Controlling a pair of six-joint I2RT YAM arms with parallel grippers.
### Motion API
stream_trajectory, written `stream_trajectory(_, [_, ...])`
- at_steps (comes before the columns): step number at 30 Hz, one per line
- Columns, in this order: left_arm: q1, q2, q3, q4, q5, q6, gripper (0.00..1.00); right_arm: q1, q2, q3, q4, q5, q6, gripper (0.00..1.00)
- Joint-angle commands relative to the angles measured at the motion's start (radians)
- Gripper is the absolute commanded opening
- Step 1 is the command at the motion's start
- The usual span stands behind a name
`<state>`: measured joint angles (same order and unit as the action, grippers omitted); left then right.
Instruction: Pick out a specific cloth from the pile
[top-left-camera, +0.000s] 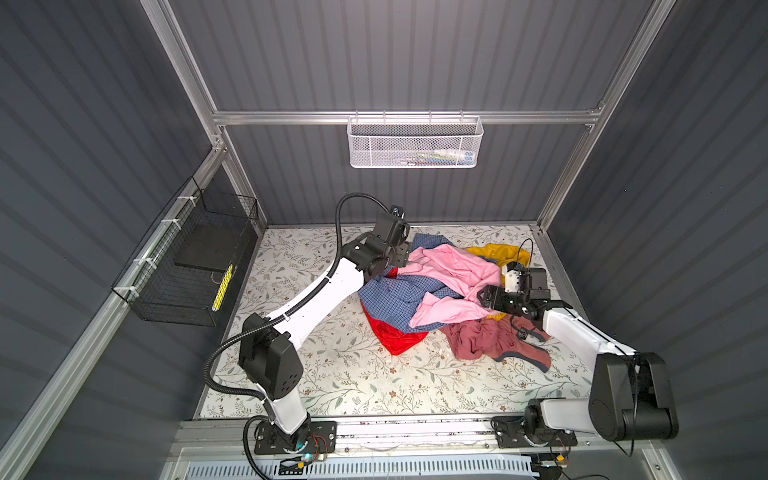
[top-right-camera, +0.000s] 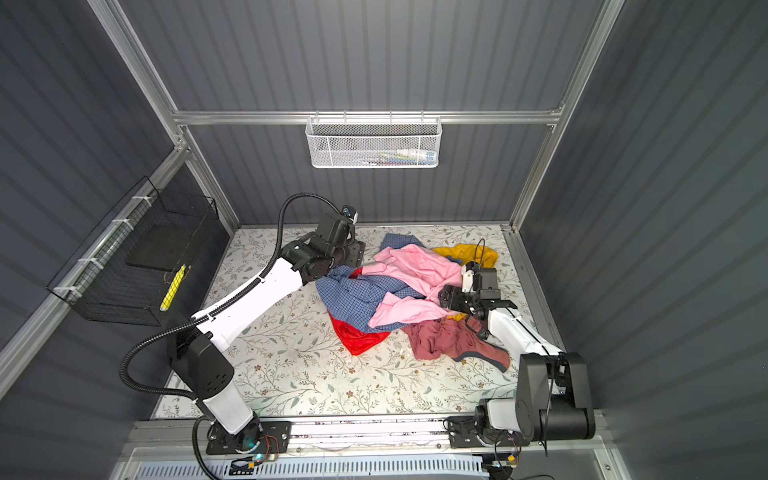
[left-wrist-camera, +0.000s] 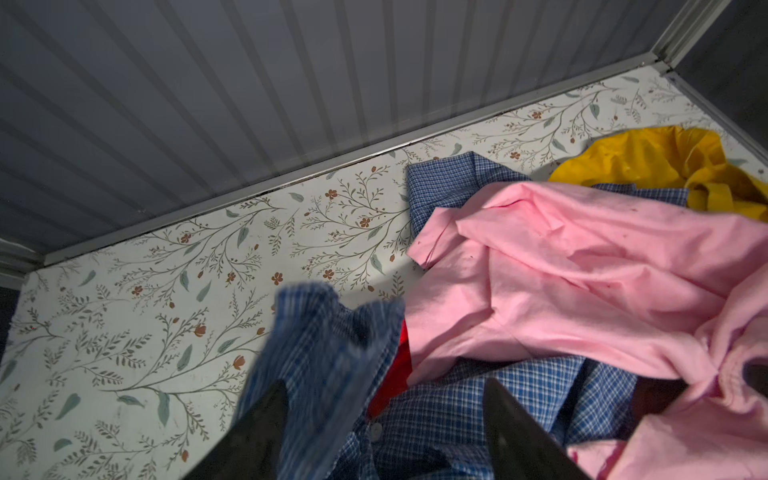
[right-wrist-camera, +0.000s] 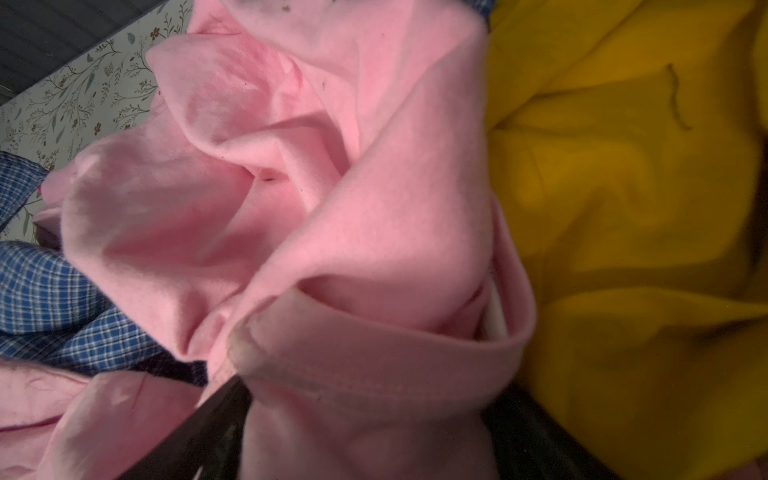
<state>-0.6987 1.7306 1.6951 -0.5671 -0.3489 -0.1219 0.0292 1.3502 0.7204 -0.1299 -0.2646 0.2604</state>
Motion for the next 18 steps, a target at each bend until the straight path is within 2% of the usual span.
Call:
stream_trajectory(1, [-0.045, 0.009, 0.092, -0.07, 0.051, 0.066, 0.79, 0.002, 0.013, 0.019, -0.025, 0.002, -0.012, 0.89])
stream_trajectory(3, [-0.057, 0.001, 0.096, -0.063, 0.093, 0.083, 0.8, 0.002, 0.015, 0.022, -0.024, 0.0, -0.008, 0.89])
stream_trajectory(9, [-0.057, -0.001, 0.085, -0.062, 0.35, 0.084, 0.79, 0.002, 0.029, 0.03, -0.024, -0.005, -0.006, 0.89])
stream_trajectory(15, [-0.058, 0.104, 0.147, -0.268, 0.382, 0.077, 0.76, 0.002, 0.033, 0.039, -0.031, -0.005, -0.013, 0.89])
stream_trajectory(18, [-0.058, 0.141, 0.14, -0.306, 0.436, 0.059, 0.76, 0.002, 0.035, 0.039, -0.032, -0.007, -0.015, 0.89])
